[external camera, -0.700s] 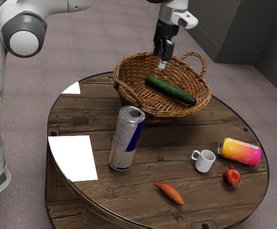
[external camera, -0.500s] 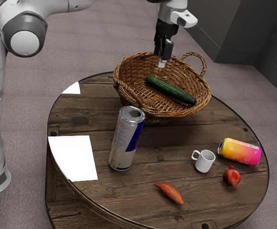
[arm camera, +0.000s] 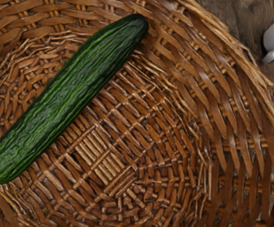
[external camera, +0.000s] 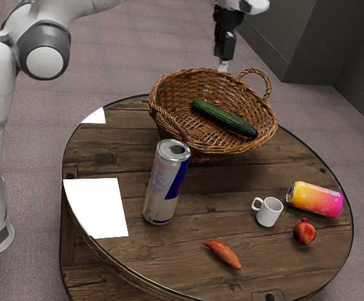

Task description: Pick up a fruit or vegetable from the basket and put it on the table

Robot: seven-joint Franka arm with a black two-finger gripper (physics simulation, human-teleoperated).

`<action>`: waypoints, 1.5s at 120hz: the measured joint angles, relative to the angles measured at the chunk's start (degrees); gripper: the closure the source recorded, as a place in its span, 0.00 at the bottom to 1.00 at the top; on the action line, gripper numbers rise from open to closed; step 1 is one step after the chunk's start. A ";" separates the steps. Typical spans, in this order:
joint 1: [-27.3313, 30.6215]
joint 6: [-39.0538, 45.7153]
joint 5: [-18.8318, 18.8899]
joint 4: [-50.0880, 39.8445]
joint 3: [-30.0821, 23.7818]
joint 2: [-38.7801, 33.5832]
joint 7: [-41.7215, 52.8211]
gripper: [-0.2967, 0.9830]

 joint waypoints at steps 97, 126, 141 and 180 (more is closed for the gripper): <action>4.25 14.23 -1.62 -0.92 -0.09 13.41 23.36 0.23; 3.54 15.12 -1.41 -3.69 -0.88 13.24 27.49 0.23; 3.84 15.83 -1.27 -4.02 -0.64 13.70 29.10 0.23; 4.09 17.33 -1.38 -6.01 -0.53 14.54 31.99 0.23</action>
